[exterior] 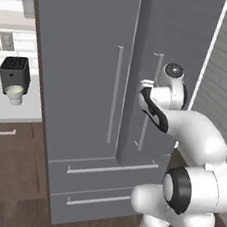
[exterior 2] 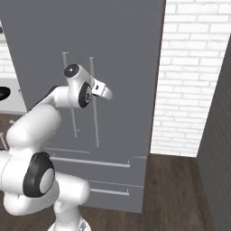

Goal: Grab a lemon wedge from the fridge and one ice cube from the ice bowl, and put them in the glass of lemonade.

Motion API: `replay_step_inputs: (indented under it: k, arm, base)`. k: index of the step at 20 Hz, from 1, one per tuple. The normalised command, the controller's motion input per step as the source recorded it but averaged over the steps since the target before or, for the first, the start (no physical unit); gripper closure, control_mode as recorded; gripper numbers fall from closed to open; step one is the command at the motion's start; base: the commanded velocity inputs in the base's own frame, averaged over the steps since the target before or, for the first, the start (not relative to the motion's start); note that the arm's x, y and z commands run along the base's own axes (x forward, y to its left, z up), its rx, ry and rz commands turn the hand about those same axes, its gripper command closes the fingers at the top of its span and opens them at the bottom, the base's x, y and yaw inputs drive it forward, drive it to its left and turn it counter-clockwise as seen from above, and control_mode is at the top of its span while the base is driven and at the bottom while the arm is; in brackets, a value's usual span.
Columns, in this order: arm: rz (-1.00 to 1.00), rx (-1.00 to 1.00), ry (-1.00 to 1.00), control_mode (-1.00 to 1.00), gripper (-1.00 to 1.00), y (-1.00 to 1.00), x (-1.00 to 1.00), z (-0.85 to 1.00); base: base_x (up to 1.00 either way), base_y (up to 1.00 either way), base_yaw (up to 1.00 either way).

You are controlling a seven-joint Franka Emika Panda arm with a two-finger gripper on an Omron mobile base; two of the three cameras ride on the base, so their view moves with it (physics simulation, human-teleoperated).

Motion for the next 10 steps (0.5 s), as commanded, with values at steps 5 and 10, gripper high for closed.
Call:
replay_step_inputs:
  k: [5, 10]
  arm:
    - [-0.12, 0.09, 0.05, -1.0, 1.0, -1.0, -1.0, 0.26]
    - [-0.1, 0.1, 0.12, -1.0, 1.0, -1.0, -1.0, 0.24]
  base:
    - [0.0, 0.0, 0.0]
    - [0.0, 0.0, 0.0]
